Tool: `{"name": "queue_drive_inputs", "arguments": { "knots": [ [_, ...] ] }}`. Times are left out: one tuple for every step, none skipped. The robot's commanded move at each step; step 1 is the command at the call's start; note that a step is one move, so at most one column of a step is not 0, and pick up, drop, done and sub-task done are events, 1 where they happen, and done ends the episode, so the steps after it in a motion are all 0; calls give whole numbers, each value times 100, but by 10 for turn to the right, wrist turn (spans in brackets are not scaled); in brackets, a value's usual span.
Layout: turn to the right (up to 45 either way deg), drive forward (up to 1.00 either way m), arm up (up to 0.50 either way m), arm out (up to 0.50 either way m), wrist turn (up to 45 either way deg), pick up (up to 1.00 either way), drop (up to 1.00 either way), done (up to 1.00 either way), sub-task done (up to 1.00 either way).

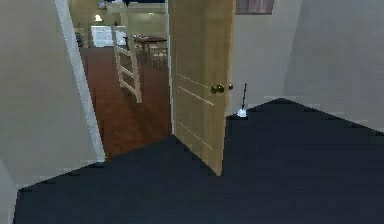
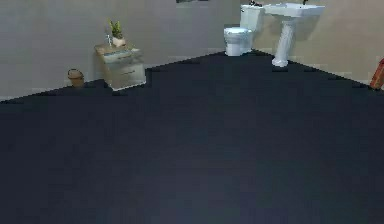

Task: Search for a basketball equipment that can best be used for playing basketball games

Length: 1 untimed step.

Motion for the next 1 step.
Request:
{"name": "queue_drive_inputs", "arguments": {
  "knots": [
    [-180,0,0,0,0,0,0,0,0]
  ]
}}
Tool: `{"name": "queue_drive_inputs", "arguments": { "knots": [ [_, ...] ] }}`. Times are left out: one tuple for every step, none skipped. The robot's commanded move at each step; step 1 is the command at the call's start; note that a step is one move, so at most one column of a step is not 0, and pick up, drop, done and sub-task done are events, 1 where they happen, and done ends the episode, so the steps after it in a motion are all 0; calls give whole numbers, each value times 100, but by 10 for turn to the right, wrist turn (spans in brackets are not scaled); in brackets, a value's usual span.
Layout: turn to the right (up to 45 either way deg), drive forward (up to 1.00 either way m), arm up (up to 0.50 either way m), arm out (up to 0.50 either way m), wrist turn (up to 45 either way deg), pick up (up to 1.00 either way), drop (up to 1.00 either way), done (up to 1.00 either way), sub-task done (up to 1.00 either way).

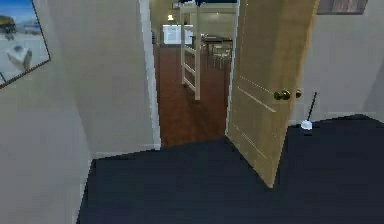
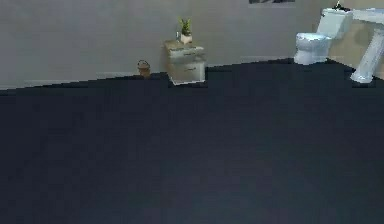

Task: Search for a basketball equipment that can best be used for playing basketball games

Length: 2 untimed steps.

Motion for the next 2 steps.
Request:
{"name": "queue_drive_inputs", "arguments": {
  "knots": [
    [0,100,0,0,0,0,0,0,0],
    [0,95,0,0,0,0,0,0,0]
  ]
}}
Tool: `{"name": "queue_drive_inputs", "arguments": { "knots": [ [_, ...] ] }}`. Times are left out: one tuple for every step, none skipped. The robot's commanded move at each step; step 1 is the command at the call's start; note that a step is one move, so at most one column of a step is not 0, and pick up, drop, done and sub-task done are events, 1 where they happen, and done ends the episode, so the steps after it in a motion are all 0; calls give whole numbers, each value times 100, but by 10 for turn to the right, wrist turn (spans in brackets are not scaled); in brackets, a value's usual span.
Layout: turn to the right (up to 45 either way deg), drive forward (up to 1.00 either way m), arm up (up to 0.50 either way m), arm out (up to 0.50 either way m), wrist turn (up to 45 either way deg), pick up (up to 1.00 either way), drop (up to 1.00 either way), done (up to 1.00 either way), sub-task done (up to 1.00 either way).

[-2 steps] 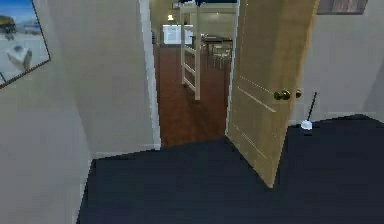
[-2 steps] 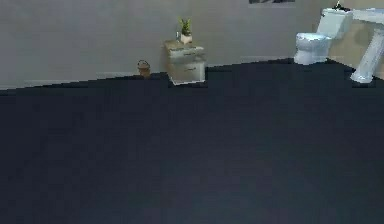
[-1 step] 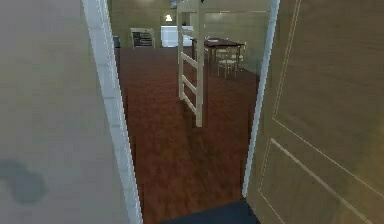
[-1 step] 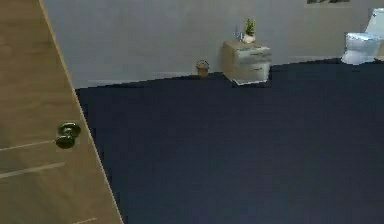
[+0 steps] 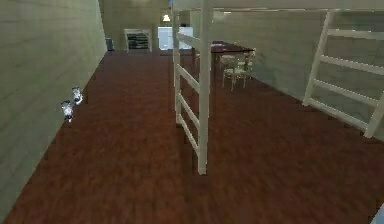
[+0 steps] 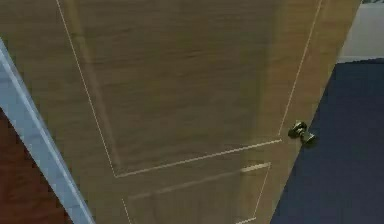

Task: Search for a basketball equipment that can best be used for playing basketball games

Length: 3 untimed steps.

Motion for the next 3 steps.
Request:
{"name": "queue_drive_inputs", "arguments": {
  "knots": [
    [-150,0,0,0,0,0,0,0,0],
    [0,100,0,0,0,0,0,0,0],
    [-30,0,0,0,0,0,0,0,0]
  ]
}}
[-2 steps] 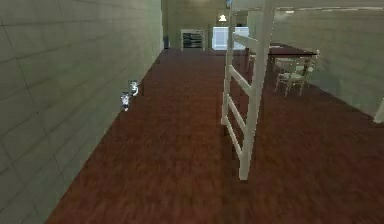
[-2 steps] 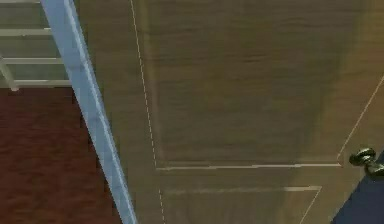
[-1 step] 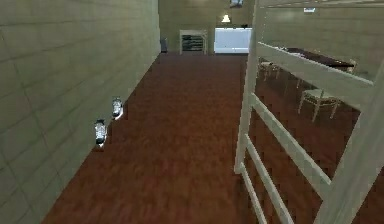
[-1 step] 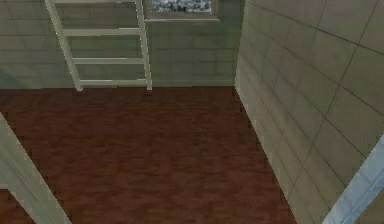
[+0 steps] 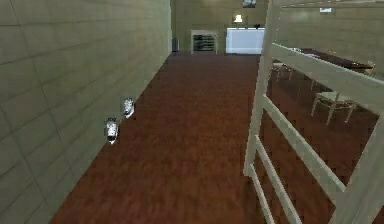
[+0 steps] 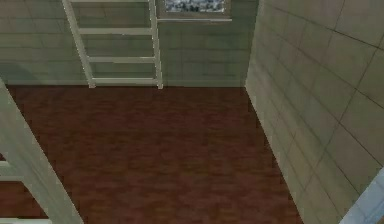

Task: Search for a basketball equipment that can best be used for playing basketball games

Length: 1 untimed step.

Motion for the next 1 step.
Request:
{"name": "queue_drive_inputs", "arguments": {
  "knots": [
    [0,100,0,0,0,0,0,0,0]
  ]
}}
